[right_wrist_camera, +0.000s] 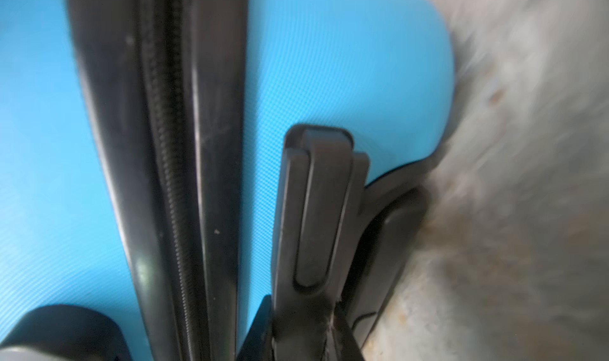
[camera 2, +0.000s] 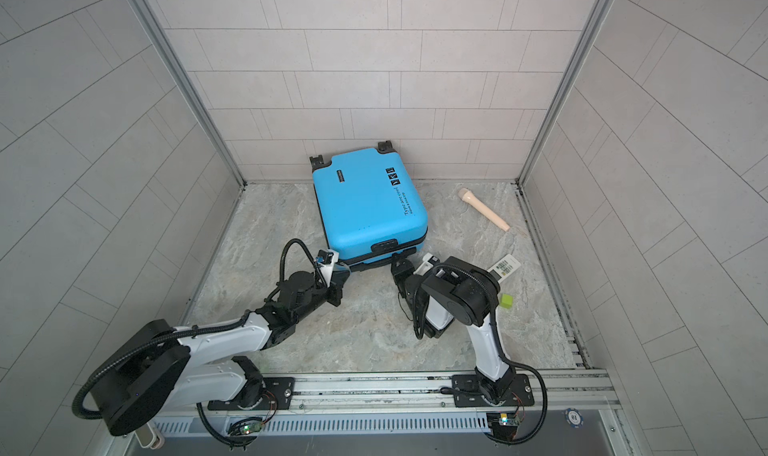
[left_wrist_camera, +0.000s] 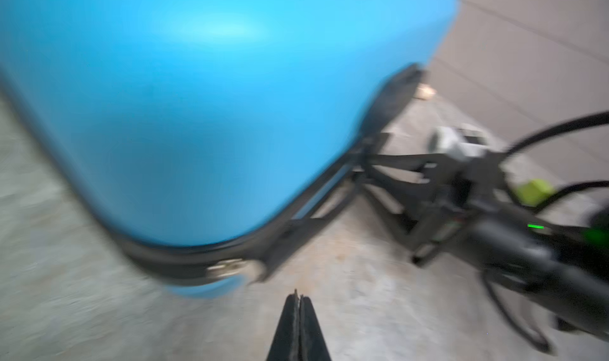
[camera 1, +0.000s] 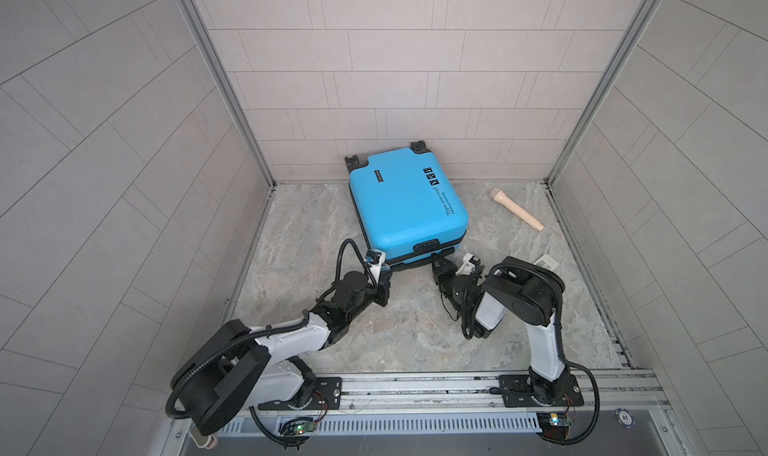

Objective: Pack the luggage

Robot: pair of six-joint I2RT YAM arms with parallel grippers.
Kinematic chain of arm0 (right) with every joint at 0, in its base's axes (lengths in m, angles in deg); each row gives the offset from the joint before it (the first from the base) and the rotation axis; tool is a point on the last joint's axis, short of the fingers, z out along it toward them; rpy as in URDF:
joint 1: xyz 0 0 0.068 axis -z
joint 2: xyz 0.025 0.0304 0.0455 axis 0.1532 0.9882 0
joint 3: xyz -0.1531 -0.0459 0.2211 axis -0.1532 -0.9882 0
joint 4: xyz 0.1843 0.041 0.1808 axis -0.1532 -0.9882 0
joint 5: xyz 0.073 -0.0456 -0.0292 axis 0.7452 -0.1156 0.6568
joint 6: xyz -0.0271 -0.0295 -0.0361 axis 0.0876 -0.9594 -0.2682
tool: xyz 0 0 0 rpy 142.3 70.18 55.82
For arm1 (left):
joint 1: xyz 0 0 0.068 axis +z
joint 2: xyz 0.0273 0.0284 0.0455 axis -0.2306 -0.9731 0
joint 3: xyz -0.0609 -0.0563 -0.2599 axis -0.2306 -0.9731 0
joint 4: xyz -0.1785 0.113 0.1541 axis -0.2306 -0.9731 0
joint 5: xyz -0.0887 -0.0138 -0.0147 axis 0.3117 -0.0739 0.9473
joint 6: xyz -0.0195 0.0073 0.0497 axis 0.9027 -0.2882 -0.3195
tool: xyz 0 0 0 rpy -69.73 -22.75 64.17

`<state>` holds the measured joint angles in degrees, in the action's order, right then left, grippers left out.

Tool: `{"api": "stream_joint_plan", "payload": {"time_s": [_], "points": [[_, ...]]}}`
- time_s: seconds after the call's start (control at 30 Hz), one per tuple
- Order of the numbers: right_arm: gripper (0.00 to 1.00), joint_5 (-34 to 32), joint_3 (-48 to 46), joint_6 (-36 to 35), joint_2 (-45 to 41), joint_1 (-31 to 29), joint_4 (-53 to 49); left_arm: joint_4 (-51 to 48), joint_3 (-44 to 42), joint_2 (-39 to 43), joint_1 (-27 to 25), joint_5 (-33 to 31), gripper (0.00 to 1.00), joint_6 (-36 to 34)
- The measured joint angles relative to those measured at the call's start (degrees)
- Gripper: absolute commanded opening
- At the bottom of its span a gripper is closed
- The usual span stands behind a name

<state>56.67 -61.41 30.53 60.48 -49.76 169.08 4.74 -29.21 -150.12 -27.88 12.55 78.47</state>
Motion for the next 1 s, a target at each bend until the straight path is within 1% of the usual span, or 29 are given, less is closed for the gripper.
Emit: {"api": "stream_joint_plan", "payload": {"time_s": [0.1, 0.2, 0.27, 0.33, 0.43, 0.5, 0.57, 0.63, 0.67, 0.8, 0.9, 1.0], "points": [[0.0, 3.4, 2.1, -0.3, 0.9, -1.4, -0.8, 1.0, 2.2, 1.1, -1.9, 7.1, 0.0, 1.8], [0.0, 4.8, 2.7, -0.4, 1.1, -2.1, -1.2, 1.4, 2.4, 1.4, -3.0, 9.2, 0.0, 3.0], [0.0, 5.0, 2.8, -0.4, 1.2, -2.2, -1.2, 1.6, 2.0, 1.7, -3.3, 8.8, 0.0, 3.3], [0.0, 5.0, 2.8, -0.4, 1.2, -2.2, -1.2, 0.6, 0.7, 3.8, -3.6, 5.9, 0.17, 3.3], [0.0, 5.2, 2.5, -0.5, 1.2, -2.2, -1.0, -6.4, -0.5, 11.6, -3.7, -3.0, 0.37, 1.9], [0.0, 5.5, 2.3, -0.6, 1.2, -2.1, -0.9, -10.7, -0.7, 17.8, -3.7, -9.6, 0.47, 0.7], [0.0, 6.0, 2.1, -0.8, 1.2, -2.0, -0.7, -14.9, -0.9, 24.2, -3.5, -16.2, 0.52, -0.5], [0.0, 6.4, 1.9, -0.9, 1.1, -1.9, -0.5, -17.5, -1.6, 29.0, -2.5, -20.5, 0.53, -0.9], [0.0, 6.8, 1.7, -1.0, 1.1, -1.8, -0.4, -18.3, -2.4, 30.9, -1.8, -21.6, 0.54, -1.0], [0.0, 8.0, 0.8, -1.5, 0.4, -1.7, -0.6, -18.9, -7.6, 34.7, 0.9, -23.8, 0.69, -0.1], [0.0, 9.0, -0.2, -1.7, -0.3, -1.7, -0.9, -19.2, -10.1, 34.9, 1.1, -24.1, 0.76, 0.4], [0.0, 9.9, -2.0, -1.8, -1.5, -1.5, -0.7, -18.8, -10.2, 34.9, 1.1, -24.8, 0.82, 0.4]]}}
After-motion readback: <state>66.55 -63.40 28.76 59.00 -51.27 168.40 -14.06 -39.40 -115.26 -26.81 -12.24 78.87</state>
